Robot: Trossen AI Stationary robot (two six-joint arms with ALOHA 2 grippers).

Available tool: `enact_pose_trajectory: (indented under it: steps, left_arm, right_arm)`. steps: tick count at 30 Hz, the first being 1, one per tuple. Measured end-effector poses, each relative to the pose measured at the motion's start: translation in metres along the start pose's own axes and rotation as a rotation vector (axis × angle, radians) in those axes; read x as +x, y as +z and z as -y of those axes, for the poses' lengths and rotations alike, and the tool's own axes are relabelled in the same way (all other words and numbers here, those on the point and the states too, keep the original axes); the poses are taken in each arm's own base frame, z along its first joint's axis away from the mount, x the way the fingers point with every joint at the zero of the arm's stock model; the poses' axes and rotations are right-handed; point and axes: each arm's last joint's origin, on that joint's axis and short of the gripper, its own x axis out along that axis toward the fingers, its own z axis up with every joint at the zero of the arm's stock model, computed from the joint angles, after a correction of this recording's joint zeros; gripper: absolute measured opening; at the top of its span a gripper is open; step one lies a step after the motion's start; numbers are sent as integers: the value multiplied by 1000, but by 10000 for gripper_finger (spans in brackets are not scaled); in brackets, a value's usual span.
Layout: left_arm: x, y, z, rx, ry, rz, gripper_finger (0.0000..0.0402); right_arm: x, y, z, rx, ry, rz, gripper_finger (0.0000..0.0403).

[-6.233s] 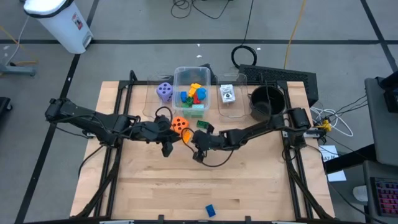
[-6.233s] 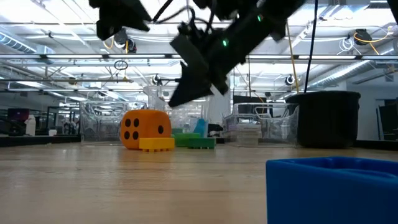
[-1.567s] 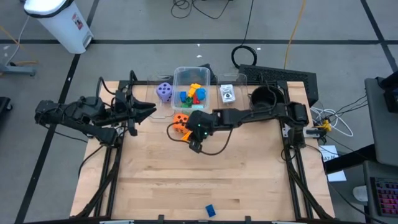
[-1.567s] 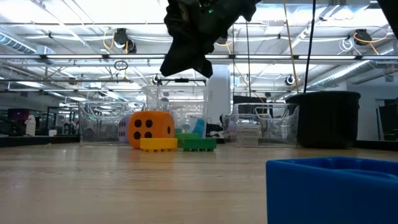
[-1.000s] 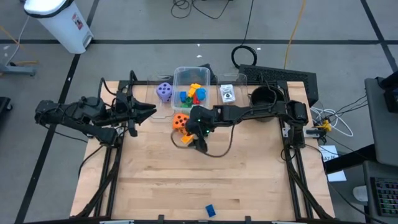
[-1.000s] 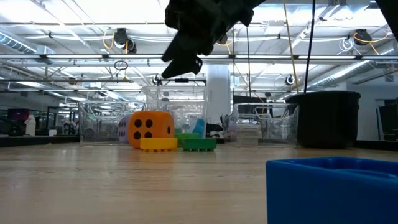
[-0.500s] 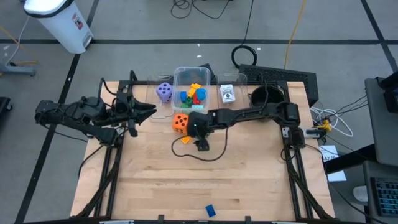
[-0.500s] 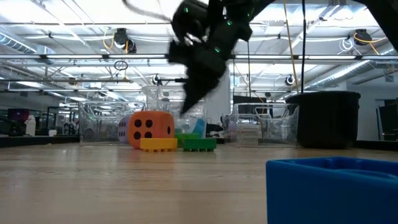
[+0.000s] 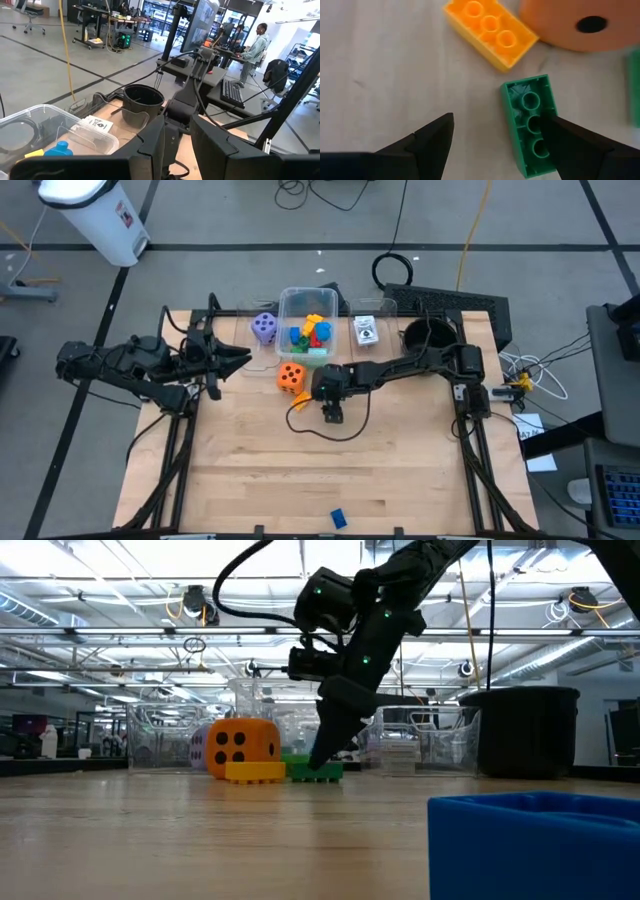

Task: Pick & Place Toys
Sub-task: Put the green eight stud game piece into the middle transparent bin

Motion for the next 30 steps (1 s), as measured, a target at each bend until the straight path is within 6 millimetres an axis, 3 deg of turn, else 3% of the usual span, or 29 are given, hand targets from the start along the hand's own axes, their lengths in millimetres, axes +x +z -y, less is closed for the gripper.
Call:
enact_pose_trajectory:
  steps: [7,16,30]
  left_arm:
    - [0,0,0,0,0,0,97]
    - [0,0,0,5,1,1,97]
    - [0,0,0,0,1,1,97]
  right_arm:
    - [1,4,2,20,-43,53,288]
    - [-23,14,6,-5,-54,135,288]
    - [-17,7,34,14,-53,104,288]
